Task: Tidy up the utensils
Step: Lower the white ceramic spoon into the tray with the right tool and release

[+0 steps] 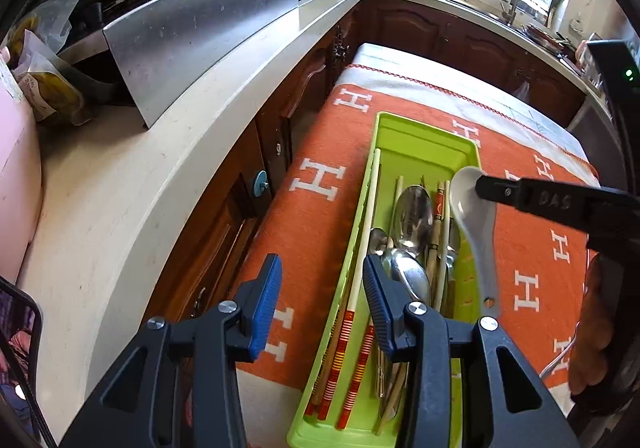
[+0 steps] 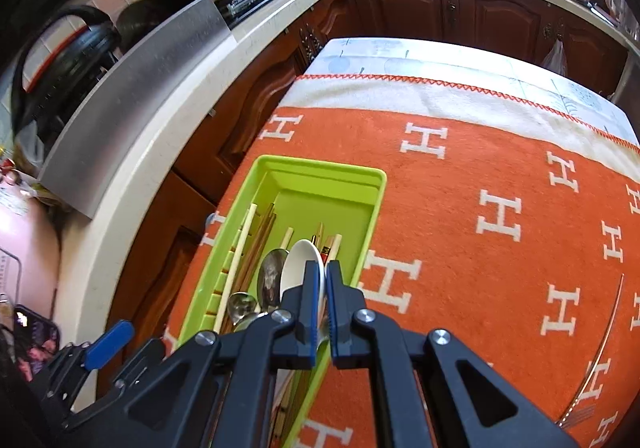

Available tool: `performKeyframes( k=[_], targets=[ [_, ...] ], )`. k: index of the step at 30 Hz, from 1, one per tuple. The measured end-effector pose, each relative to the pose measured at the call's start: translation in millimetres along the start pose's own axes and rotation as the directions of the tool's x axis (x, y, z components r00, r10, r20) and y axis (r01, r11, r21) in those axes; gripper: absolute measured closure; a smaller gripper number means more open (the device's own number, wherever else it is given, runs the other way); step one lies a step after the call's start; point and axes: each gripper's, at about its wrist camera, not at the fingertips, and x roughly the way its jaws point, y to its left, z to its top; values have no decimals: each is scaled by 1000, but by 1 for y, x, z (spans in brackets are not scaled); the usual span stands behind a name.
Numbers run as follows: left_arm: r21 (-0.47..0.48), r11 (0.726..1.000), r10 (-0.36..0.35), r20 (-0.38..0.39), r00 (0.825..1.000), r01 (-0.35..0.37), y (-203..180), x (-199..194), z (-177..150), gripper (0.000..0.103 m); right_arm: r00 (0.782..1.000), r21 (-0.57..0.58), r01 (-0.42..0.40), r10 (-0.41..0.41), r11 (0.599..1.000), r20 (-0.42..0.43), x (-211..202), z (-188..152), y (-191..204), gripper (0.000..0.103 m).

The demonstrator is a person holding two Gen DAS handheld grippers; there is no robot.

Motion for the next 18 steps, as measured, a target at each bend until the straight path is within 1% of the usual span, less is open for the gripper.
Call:
performKeyframes(
  k=[2,4,8,13,18],
  targets=[
    [-9,1000,-5,-1,1000,5,2,-1,-1,63,1000,-11,-7,7,1000,-17,6,0,3,98],
    [-13,1000,-11,-2,1000,11,4,2,2,63,999,-27,-4,3,1000,-39,11,-2,6,94],
    [-14,1000,-16,-1,1000,16,3,3,3,63,999,-23,-11,10,1000,-46,13,-2,5,93],
    [-10,999,-31,-14,999,31,-3,5,4,62,999,-21,-20,20,1000,-27,0,-2,0,93],
    [18,999,-48,-12,999,48,-15,2,3,62,999,-24,-44,44,999,-10,-19,-4,-11,93]
  ],
)
